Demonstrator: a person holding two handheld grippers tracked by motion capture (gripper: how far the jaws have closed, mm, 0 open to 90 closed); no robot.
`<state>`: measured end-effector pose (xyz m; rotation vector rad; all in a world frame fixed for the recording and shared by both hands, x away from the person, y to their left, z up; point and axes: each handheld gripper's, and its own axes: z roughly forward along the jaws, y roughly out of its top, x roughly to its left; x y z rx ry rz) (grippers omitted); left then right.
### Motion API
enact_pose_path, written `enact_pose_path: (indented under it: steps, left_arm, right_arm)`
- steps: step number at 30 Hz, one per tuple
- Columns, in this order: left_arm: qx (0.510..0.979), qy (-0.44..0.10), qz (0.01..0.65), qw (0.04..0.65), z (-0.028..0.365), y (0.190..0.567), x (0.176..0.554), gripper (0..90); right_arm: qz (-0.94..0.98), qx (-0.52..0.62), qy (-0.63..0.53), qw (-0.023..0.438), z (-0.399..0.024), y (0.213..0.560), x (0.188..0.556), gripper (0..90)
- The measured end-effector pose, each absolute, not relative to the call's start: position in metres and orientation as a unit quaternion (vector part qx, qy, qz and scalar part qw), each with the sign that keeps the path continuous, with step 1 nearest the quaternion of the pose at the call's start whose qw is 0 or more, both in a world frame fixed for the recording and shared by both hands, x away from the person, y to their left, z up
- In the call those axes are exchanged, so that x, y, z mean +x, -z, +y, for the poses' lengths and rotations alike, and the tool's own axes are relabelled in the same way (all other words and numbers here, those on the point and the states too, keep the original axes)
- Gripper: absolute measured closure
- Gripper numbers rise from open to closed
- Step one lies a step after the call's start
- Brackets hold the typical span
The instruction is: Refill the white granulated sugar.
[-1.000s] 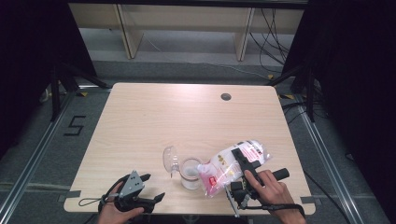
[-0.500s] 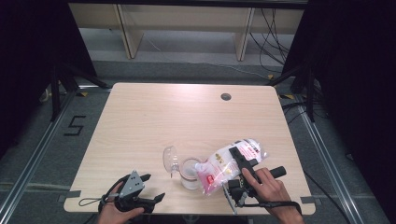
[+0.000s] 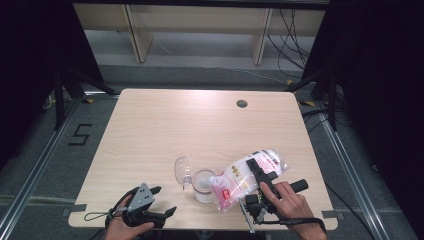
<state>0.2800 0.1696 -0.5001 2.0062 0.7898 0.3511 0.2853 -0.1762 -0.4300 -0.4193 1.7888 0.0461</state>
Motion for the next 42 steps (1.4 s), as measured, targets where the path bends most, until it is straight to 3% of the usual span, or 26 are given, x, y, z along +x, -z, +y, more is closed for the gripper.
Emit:
enact_pose_path:
  steps: [42]
  left_arm:
    - [0.818, -0.140, 0.319, 0.459, 0.1703, 0.4996, 0.2800, 17.3]
  right_arm:
    - [0.769, -0.193, -0.012, 0.609, -0.1762, 0.4310, 0.2853, 46.1]
